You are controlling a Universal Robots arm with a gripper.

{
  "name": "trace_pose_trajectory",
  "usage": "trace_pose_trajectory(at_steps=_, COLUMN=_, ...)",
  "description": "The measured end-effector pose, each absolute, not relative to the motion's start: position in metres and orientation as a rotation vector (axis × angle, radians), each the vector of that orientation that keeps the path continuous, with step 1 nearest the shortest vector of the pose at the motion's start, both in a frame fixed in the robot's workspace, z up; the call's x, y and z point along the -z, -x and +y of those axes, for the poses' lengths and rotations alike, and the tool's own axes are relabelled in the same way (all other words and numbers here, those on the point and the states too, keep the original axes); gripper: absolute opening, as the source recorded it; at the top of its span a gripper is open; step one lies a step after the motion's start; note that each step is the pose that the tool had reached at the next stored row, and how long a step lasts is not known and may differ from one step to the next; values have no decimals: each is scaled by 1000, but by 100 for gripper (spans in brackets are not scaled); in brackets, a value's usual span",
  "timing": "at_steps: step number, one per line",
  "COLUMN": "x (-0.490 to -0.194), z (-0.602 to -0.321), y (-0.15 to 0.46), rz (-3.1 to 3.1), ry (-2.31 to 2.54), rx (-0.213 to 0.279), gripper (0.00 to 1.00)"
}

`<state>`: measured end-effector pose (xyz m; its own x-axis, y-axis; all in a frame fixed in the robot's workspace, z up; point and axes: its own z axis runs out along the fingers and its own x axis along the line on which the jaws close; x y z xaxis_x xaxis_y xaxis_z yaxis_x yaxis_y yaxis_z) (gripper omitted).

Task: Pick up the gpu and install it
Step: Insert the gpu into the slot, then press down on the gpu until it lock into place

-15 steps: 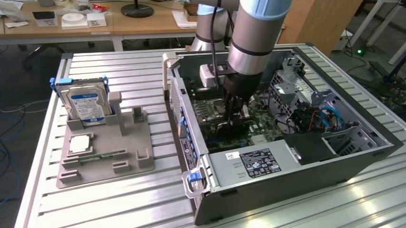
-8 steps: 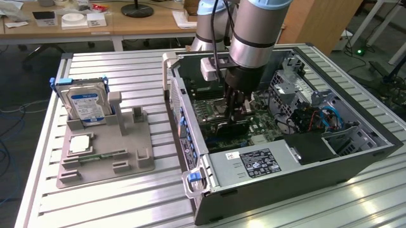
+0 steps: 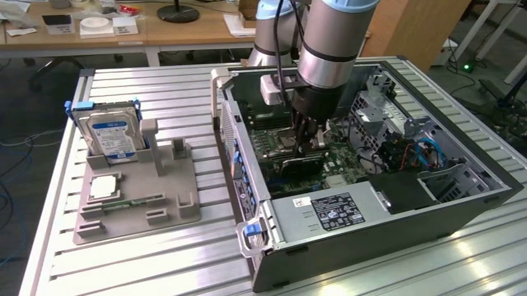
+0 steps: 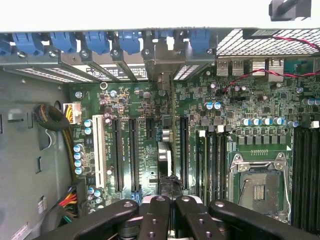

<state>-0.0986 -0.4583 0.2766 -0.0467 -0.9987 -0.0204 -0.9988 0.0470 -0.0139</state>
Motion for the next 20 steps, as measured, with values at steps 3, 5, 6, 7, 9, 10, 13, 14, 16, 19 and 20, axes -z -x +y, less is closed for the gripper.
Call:
trace_pose_trajectory(at_steps=3, x=-277, z=-458, y=99, rz=2255, ry=2152, rx=-6, gripper=11)
trace_pose_trajectory(at_steps=5, x=-277, z=-458, y=99, rz=2255, ry=2152, rx=-6, gripper=11)
trace_pose_trajectory(at_steps=6, x=-277, z=-458, y=99, rz=2255, ry=2152, rx=-6, gripper=11)
trace_pose_trajectory(at_steps=7, x=-277, z=-458, y=99, rz=2255, ry=2152, rx=-6, gripper=11)
trace_pose_trajectory(at_steps=9, x=-277, z=-458, y=99, rz=2255, ry=2152, rx=-6, gripper=11)
trace_pose_trajectory(at_steps=10, x=-277, z=-458, y=99, rz=2255, ry=2152, rx=-6, gripper=11)
trace_pose_trajectory(at_steps=13, x=-277, z=-458, y=99, rz=2255, ry=2152, rx=-6, gripper=11)
trace_pose_trajectory(at_steps=14, x=-277, z=-458, y=100, rz=2255, ry=2152, rx=-6, gripper=11)
trace_pose_trajectory(at_steps=16, x=-277, z=-458, y=104, rz=2255, ry=2152, rx=-6, gripper=11)
trace_pose_trajectory(at_steps=19, x=-277, z=-458, y=112, rz=2255, ry=2152, rx=-6, gripper=11)
trace_pose_trajectory(at_steps=20, x=-277, z=-458, y=116, rz=2255, ry=2152, rx=-6, gripper=11)
